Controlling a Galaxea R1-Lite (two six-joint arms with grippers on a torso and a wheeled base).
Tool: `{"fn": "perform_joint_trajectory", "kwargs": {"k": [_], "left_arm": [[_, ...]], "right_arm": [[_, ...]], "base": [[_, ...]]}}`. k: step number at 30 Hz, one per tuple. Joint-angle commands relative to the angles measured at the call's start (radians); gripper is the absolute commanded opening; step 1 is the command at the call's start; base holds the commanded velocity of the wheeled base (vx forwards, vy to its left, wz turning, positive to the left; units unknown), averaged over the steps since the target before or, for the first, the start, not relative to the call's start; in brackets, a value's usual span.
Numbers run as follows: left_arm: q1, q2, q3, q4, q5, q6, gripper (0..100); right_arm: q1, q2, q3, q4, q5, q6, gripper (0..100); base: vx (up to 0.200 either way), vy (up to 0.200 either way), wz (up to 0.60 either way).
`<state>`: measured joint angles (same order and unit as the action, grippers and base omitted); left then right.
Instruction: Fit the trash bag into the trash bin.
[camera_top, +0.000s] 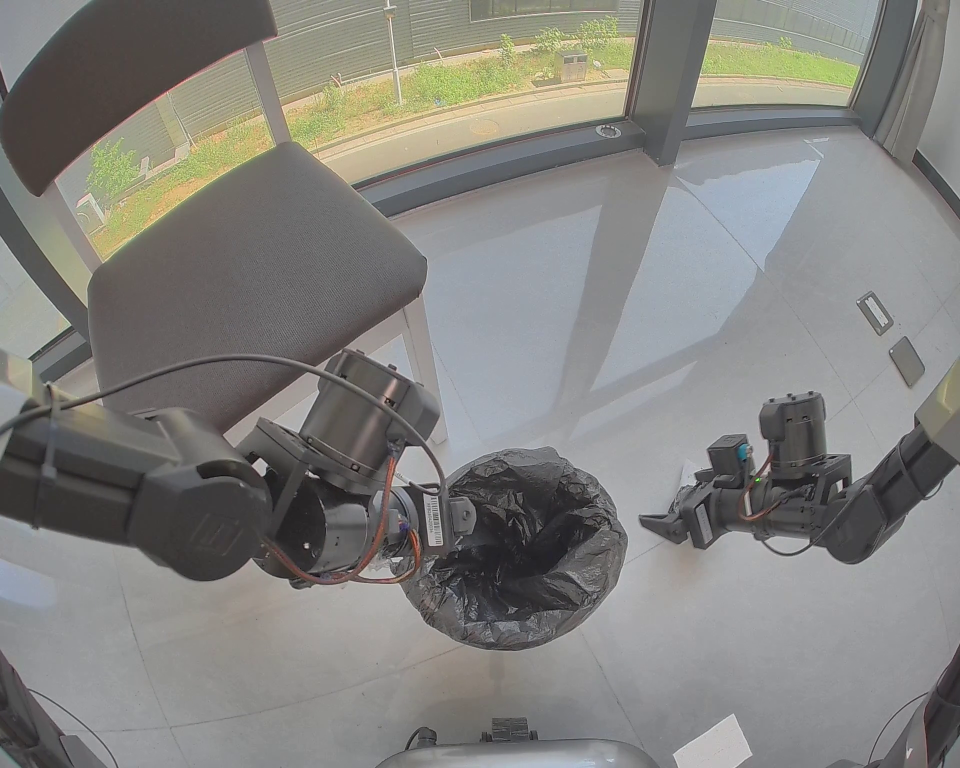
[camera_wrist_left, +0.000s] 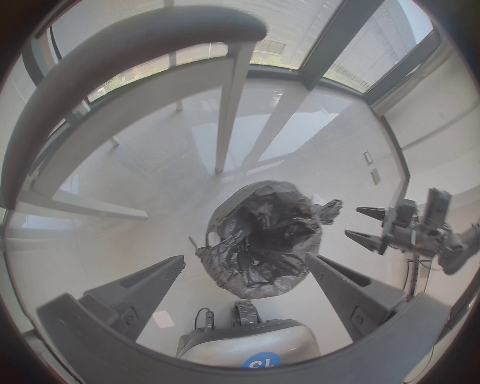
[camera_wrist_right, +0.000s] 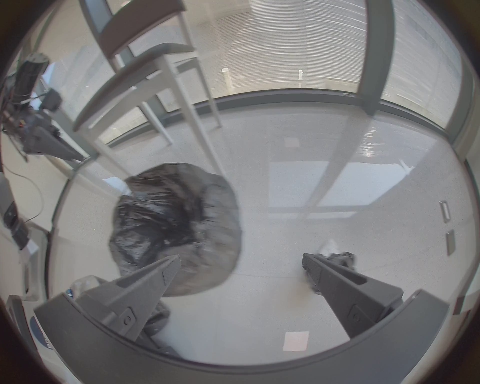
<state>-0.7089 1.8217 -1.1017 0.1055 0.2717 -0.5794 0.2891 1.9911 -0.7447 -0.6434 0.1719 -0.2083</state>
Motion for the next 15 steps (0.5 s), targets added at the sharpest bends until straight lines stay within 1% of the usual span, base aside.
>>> {"fn": "perform_joint_trajectory", "kwargs": {"k": [1, 2, 4, 7, 10, 15], "left_arm": [[-0.053, -0.104, 0.039, -0.047, 0.009, 0.036, 100], [-0.053, -0.104, 0.039, -0.047, 0.009, 0.036, 100], [-0.060, -0.107, 0.080, -0.125, 0.018, 0.096, 100], [-0.060, -0.113, 0.120, -0.191, 0.037, 0.162, 100], [-0.061, -0.119, 0.140, -0.227, 0.038, 0.173, 100], [-0.060, -0.121, 0.144, -0.230, 0.043, 0.171, 100]], "right_arm": [[-0.140, 0.035, -0.030, 0.005, -0.003, -0.033, 100], [-0.140, 0.035, -0.030, 0.005, -0.003, -0.033, 100], [-0.183, 0.064, -0.044, 0.005, -0.005, -0.036, 100], [-0.235, 0.117, -0.067, 0.008, -0.003, -0.040, 100], [-0.272, 0.167, -0.097, 0.010, -0.003, -0.042, 100], [-0.286, 0.244, -0.160, 0.013, -0.002, -0.042, 100]], "base": [[0.000, 0.000, 0.00], [0.000, 0.000, 0.00], [0.000, 0.000, 0.00], [0.000, 0.000, 0.00], [0.000, 0.000, 0.00], [0.000, 0.000, 0.00]]}}
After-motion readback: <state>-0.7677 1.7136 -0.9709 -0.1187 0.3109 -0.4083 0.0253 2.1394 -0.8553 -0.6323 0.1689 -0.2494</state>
